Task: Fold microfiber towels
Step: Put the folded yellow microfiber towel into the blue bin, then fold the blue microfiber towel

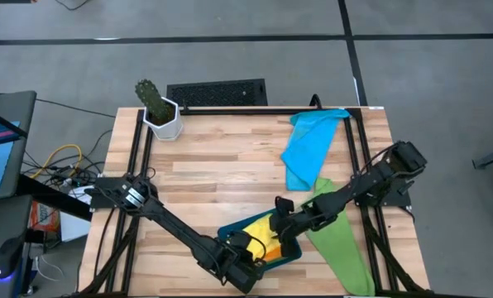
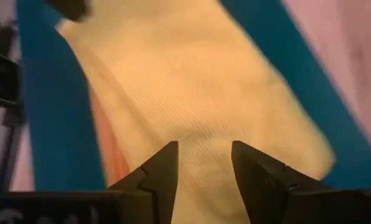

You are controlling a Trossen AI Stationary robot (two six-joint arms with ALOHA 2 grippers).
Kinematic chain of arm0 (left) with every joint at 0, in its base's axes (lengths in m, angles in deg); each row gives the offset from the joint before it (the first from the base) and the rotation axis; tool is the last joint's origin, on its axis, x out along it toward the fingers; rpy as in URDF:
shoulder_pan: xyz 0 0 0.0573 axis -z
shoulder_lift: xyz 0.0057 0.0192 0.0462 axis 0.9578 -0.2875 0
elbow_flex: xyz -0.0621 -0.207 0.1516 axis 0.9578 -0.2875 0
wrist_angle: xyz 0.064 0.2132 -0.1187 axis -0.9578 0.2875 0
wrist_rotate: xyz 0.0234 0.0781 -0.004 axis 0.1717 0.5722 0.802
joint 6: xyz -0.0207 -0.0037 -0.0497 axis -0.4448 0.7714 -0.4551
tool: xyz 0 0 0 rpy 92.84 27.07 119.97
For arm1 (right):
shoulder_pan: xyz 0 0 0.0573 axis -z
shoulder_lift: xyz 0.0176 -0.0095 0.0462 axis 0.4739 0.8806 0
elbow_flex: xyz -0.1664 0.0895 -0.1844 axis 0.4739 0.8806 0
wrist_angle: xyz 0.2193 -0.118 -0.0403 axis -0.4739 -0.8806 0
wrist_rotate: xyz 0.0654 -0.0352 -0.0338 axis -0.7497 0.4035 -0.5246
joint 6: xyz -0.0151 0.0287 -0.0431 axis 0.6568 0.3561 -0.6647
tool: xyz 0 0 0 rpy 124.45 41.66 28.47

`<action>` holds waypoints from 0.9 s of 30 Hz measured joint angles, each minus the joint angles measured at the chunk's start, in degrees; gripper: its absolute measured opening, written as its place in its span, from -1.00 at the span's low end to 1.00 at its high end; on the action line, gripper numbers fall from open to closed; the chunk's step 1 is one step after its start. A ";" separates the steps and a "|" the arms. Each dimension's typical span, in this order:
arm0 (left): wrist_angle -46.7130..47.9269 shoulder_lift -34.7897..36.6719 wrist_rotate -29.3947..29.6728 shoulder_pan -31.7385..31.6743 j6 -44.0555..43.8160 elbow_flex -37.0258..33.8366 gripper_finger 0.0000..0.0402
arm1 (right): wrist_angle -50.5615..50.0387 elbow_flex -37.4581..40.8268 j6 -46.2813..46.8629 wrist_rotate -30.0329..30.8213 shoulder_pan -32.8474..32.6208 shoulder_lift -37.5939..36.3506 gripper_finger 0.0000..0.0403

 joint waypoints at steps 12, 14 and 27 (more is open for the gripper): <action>15.69 -0.12 12.44 -0.74 7.15 12.57 -0.47 | -18.75 0.00 7.44 8.86 0.94 -15.50 -0.15; 21.45 -0.10 13.69 -3.27 10.75 15.70 -0.41 | -25.83 0.00 10.29 13.54 1.43 -18.71 -0.17; 8.74 -0.15 -5.59 -35.60 64.85 18.90 -0.10 | -44.80 0.01 15.00 20.34 12.96 -37.57 -0.27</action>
